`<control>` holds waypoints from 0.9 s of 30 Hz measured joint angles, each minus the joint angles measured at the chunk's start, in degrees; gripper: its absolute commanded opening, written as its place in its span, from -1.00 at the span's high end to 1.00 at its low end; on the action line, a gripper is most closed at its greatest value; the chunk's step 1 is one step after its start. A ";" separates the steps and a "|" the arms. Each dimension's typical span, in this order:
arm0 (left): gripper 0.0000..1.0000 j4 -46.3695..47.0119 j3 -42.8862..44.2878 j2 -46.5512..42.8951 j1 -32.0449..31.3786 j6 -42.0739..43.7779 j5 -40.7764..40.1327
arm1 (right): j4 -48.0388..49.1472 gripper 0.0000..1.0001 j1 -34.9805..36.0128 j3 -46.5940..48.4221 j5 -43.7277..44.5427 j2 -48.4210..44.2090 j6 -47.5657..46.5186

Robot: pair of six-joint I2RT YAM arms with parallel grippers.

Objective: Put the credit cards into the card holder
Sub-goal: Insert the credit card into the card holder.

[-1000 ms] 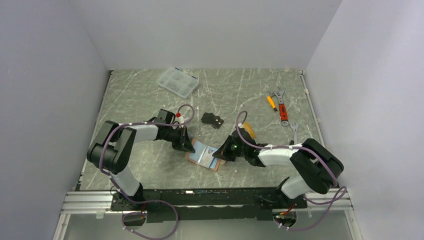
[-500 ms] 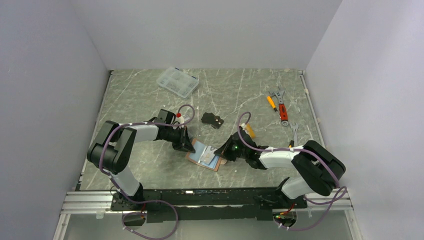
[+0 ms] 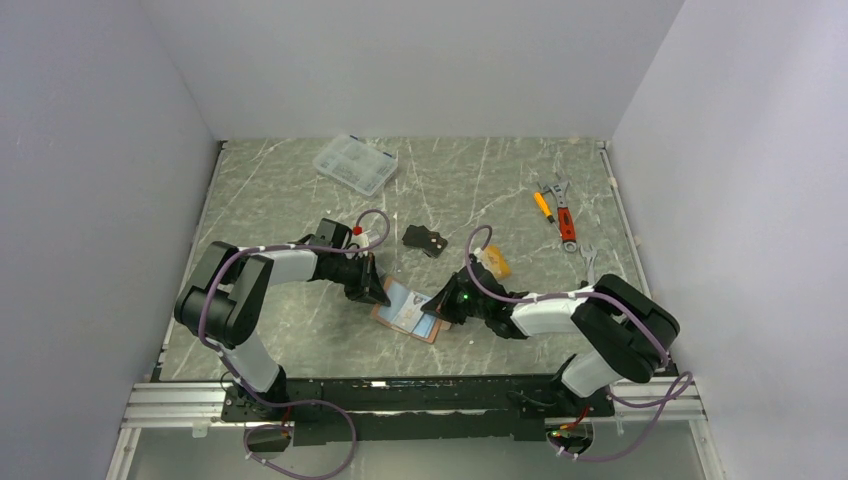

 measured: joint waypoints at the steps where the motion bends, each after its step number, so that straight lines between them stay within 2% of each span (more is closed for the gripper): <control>1: 0.83 0.00 0.00 0.00 -0.02 0.02 -0.11 | 0.00 1.00 0.13 0.28 -0.02 0.24 -0.02; 14: 0.80 -0.13 0.00 0.00 -0.09 0.00 -0.35 | -0.50 1.00 0.28 1.95 -0.44 1.79 -0.37; 20: 0.62 -0.26 0.00 0.00 -0.20 0.00 -0.81 | -0.87 1.00 0.20 3.89 -0.55 4.22 -0.55; 27: 0.57 -0.42 0.00 0.00 -0.31 0.00 -1.29 | -0.90 1.00 0.20 4.31 -0.13 4.63 -0.28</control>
